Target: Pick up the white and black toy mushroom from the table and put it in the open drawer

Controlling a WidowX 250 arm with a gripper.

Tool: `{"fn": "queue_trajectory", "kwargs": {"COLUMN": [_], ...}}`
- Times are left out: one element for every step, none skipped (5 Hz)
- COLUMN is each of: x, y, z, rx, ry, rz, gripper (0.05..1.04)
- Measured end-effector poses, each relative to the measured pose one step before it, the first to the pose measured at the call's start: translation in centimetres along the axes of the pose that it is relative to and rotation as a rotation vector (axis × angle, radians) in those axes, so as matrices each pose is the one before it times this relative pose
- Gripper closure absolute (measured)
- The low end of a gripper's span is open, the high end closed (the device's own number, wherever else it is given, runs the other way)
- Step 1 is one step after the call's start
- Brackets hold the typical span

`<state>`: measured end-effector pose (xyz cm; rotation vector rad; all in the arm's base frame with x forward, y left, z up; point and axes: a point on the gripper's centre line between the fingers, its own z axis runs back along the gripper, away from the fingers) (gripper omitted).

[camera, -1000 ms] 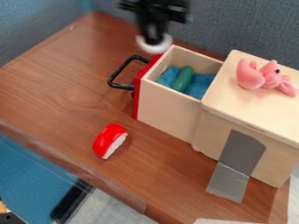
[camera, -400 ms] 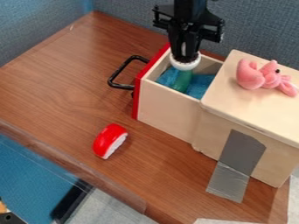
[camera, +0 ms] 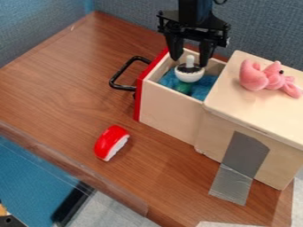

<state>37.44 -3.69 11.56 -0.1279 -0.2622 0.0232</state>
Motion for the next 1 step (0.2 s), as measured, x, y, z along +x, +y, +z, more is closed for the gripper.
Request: {"fn": "queue_trajectory", "kwargs": {"x": [-0.309], "y": [-0.203], "z": [0.007], "rx": [0.0033], "ry": [0.0193], "rz": [-0.0262], "gripper": [0.072]}}
